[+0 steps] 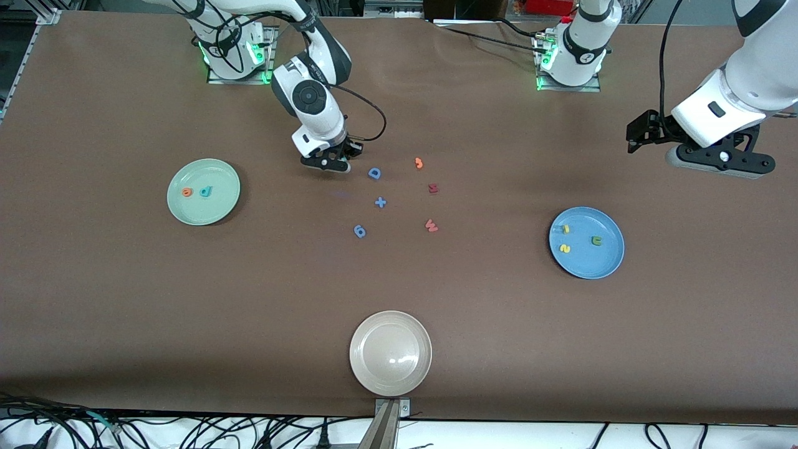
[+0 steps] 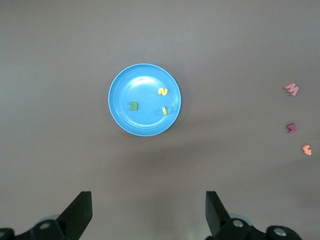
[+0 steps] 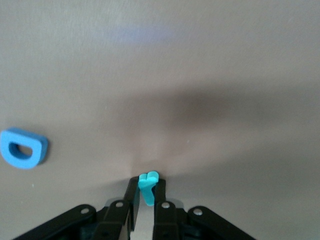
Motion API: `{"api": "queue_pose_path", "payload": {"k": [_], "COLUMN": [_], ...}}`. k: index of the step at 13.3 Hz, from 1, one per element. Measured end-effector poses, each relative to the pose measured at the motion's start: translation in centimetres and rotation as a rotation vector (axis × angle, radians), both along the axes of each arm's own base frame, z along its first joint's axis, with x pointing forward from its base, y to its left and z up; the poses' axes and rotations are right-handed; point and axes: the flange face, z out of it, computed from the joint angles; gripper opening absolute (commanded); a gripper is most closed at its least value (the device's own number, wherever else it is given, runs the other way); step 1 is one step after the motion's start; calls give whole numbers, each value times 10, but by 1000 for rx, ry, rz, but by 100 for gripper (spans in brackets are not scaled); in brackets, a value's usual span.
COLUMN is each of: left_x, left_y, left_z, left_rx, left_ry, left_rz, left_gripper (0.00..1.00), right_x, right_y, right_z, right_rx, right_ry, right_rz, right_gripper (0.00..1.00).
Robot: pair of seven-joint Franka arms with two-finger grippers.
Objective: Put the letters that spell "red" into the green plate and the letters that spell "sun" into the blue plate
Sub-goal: 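Lower the right gripper and close it on the cyan r, then carry the cyan r over the green plate with the right gripper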
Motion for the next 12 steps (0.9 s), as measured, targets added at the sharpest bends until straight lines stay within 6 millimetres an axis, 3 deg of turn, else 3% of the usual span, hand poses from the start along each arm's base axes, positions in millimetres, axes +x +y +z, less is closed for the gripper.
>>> {"api": "queue_pose_path", "payload": {"k": [3, 6, 9, 12], "left_x": [3, 6, 5, 5], "left_y": [0, 0, -1, -1], "left_z": [-4, 1, 2, 2], "left_rx": [-1, -4, -4, -4], "left_ry": [-1, -24, -24, -22], "left_rz": [1, 2, 1, 0], "left_gripper": [100, 100, 100, 100], "right_x": [39, 85, 113, 144], "right_y": [-32, -85, -130, -175], "right_z": [39, 120, 191, 228], "right_rx": [-22, -29, -19, -3], "right_ry": [8, 70, 123, 121], "right_rz": [-34, -40, -41, -20], "right_gripper": [0, 0, 0, 0]}}
